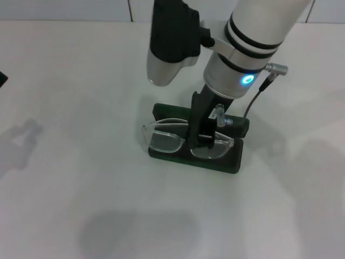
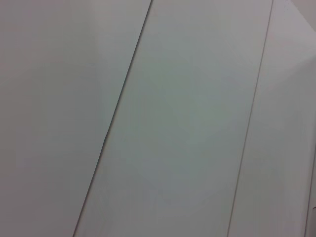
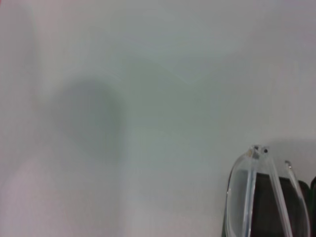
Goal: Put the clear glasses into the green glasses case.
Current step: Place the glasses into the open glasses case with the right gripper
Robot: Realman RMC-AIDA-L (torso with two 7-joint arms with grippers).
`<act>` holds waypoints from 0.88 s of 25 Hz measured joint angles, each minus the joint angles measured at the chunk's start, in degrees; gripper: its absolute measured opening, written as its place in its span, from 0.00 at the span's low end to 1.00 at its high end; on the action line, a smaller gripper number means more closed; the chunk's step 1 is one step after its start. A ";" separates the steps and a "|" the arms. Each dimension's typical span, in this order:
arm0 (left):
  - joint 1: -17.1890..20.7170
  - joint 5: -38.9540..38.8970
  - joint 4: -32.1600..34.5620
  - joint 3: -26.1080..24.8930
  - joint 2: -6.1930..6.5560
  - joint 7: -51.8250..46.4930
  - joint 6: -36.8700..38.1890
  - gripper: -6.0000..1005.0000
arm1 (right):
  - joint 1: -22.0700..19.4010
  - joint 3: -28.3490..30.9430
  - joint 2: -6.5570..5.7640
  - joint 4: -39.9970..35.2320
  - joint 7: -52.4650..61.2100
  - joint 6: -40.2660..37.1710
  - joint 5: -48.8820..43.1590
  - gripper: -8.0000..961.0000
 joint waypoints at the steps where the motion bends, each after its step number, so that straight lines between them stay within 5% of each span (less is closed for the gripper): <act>1: 0.00 -0.01 -0.02 0.00 0.00 0.01 0.01 0.25 | -0.16 0.35 0.00 0.02 0.40 -0.10 0.04 0.07; 22: 0.00 0.28 -0.17 0.10 -0.40 0.32 -0.17 0.25 | -0.95 1.66 0.00 3.20 2.83 -0.15 -1.96 0.07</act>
